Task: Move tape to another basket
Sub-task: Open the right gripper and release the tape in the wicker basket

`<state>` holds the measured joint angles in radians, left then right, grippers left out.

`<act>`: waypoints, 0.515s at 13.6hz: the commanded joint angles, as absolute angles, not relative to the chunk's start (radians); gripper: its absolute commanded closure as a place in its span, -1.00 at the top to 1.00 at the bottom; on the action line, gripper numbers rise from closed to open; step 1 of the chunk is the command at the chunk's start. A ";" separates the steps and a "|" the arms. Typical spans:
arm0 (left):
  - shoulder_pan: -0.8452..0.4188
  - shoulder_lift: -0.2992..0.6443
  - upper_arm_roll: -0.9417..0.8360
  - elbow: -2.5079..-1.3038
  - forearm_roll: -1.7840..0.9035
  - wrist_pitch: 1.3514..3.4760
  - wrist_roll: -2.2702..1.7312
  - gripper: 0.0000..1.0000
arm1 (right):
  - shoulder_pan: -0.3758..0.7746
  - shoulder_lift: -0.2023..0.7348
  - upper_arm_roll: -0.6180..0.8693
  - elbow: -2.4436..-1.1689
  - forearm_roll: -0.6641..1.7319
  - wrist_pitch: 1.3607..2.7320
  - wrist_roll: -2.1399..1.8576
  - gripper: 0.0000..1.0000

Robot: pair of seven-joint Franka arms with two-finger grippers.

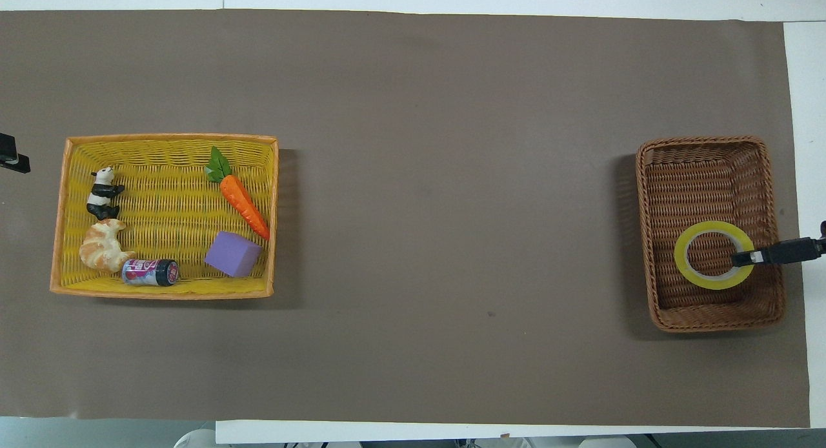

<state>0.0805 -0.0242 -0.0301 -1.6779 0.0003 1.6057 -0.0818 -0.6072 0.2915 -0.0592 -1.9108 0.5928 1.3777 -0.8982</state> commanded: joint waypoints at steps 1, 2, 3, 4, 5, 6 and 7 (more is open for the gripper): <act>0.066 -0.044 -0.031 -1.706 0.029 1.631 -0.075 1.00 | -0.609 0.288 -0.051 -1.899 0.560 1.400 -0.914 -1.00; 0.066 -0.048 -0.032 -1.716 0.029 1.641 -0.078 1.00 | -0.609 0.288 -0.049 -1.901 0.543 1.419 -0.914 -1.00; 0.064 -0.049 -0.032 -1.723 0.029 1.644 -0.080 1.00 | -0.606 0.288 -0.049 -1.901 0.532 1.433 -0.914 -1.00; 0.049 -0.048 -0.032 -1.717 0.028 1.644 -0.080 1.00 | -0.604 0.290 -0.049 -1.902 0.522 1.443 -0.916 -1.00; 0.029 -0.049 -0.032 -1.721 0.028 1.643 -0.080 1.00 | -0.603 0.290 -0.049 -1.908 0.515 1.453 -0.916 -1.00; 0.028 -0.049 -0.032 -1.721 0.028 1.640 -0.080 1.00 | -0.601 0.290 -0.048 -1.911 0.515 1.466 -0.916 -1.00; 0.028 -0.051 -0.032 -1.724 0.028 1.638 -0.078 1.00 | -0.598 0.288 -0.045 -1.922 0.515 1.477 -0.916 -1.00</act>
